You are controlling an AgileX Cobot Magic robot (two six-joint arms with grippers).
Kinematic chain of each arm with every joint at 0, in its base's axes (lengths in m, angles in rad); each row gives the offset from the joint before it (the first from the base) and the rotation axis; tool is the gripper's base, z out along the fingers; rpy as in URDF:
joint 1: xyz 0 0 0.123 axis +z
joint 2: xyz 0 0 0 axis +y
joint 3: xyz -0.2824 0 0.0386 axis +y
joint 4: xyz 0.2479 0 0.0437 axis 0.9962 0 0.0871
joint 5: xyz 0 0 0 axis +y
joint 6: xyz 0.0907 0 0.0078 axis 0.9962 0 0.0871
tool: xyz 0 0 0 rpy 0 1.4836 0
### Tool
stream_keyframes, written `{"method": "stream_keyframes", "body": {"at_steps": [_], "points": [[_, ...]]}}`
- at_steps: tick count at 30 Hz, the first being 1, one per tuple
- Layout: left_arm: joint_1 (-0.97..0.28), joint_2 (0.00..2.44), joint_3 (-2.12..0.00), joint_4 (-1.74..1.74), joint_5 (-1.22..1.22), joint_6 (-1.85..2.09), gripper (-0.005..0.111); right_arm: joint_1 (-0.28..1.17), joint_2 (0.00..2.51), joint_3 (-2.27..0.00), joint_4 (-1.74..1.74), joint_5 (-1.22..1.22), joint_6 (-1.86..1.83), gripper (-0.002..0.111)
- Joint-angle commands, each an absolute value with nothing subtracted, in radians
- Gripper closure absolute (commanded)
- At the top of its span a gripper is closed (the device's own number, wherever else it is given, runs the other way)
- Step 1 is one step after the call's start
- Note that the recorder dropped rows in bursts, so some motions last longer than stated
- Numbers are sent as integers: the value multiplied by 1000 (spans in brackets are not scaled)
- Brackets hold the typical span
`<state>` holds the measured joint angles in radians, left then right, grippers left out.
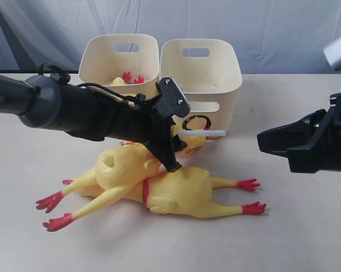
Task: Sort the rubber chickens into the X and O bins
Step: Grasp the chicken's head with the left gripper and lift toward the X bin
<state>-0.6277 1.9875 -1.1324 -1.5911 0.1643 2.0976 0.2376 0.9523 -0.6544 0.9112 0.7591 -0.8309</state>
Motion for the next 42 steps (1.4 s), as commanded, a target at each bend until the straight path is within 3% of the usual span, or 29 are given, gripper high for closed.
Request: {"method": "stream_keyframes", "body": {"at_steps": [1,9,22,31,42], "points": [[-630,1988,-1137,-1599,164,2128,55,240,951,-662,917,756,-834,109],[-630,1988,-1137,-1577,153,2128,57,240,951,-662,917,762,-834,109],[-630,1949,-1137,-1577,153,2128,72,240,951,-662,917,764,-834,109],[-630,1872,-1137,-1580,158,2124,107,240,951,-662,917,764,-834,109],[-630,1744,-1137,-1625,106,2014,107,240,951,-662,917,763,-834,109]]}}
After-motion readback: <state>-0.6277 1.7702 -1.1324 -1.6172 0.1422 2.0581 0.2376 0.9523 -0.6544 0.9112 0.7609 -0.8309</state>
